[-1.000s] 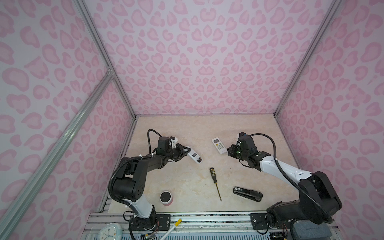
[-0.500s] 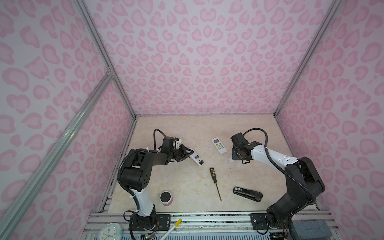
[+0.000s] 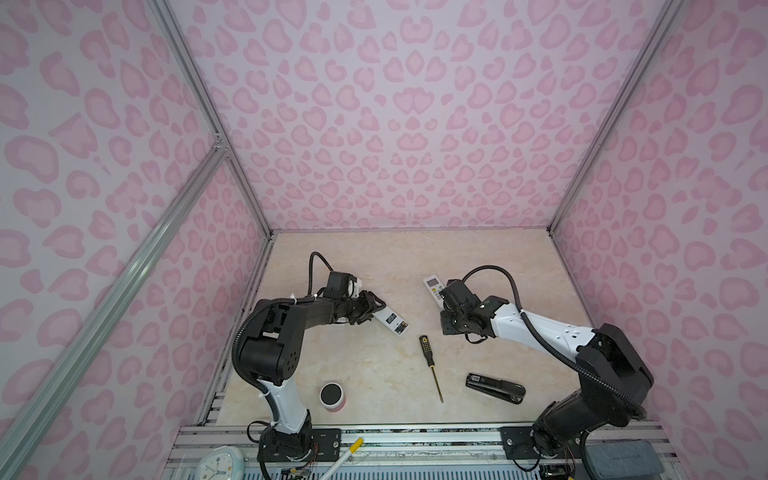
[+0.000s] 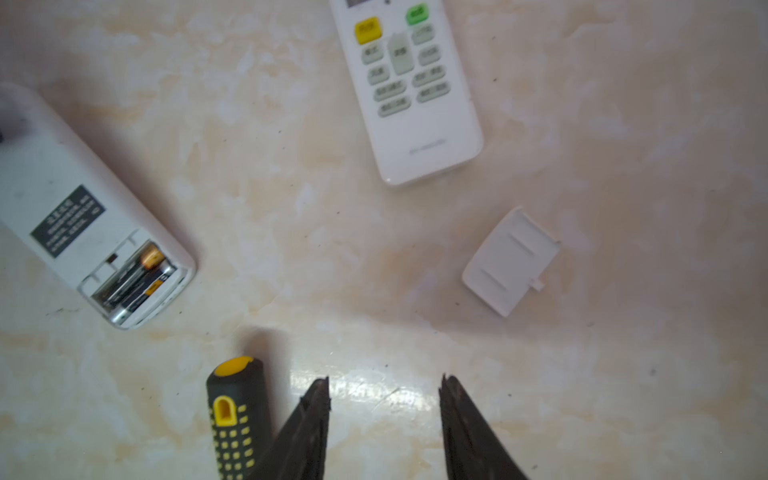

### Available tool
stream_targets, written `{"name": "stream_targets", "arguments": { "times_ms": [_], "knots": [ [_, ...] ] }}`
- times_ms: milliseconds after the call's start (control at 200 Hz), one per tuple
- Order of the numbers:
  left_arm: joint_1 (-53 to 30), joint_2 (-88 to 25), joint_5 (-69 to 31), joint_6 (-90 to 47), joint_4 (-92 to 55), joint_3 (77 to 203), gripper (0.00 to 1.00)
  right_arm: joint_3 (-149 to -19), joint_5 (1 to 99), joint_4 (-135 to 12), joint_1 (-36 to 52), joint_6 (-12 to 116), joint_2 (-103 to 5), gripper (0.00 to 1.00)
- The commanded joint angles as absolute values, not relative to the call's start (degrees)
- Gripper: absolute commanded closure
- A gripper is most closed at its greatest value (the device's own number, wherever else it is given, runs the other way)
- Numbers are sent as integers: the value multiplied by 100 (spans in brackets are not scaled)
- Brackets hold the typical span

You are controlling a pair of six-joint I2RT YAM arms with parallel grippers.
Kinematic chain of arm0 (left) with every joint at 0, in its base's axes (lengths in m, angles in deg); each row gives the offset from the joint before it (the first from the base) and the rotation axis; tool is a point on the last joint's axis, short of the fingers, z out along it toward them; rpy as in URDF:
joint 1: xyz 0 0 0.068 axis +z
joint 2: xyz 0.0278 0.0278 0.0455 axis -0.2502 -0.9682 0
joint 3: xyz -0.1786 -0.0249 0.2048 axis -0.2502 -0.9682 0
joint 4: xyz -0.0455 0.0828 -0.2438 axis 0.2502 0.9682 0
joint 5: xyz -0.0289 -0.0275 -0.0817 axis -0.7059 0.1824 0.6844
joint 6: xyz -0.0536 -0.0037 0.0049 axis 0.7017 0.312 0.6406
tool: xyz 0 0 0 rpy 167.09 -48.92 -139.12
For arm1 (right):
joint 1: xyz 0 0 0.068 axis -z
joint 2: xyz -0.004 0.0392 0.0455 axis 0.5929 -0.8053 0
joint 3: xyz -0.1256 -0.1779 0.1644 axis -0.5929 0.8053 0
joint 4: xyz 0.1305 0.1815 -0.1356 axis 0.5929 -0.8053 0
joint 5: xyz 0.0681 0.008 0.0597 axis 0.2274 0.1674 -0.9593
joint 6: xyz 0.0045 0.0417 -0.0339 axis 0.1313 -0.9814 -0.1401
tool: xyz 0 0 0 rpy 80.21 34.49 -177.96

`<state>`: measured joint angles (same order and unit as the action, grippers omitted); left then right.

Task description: Unload the batteries from the remote control

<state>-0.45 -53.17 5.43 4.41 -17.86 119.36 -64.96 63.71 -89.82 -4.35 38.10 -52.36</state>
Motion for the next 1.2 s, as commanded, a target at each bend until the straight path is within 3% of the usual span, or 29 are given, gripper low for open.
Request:
{"name": "stream_targets", "arguments": {
  "times_ms": [0,70,105,425,960,1195],
  "knots": [
    [-181,-5279,-12,-40,-1072,12111,32,-6506,6062,-8782,-692,3508,-5422,49],
    [-272,-5214,-256,-87,-942,12139,21,-6490,6035,-8713,-836,3436,-5537,47],
    [-298,-5169,-383,-118,-861,12153,0,-6488,6018,-8694,-892,3407,-5597,46],
    [-447,-4552,-1325,-591,-16,12384,3,-6629,5603,-8460,-1066,3359,-6135,43],
    [-628,-2743,-3173,-1327,127,11938,2,-6519,5379,-8284,-1241,3218,-6305,53],
    [-599,-2299,-2623,-1564,376,11791,2,-6495,5400,-8061,-1295,3073,-6272,52]
  ]
}}
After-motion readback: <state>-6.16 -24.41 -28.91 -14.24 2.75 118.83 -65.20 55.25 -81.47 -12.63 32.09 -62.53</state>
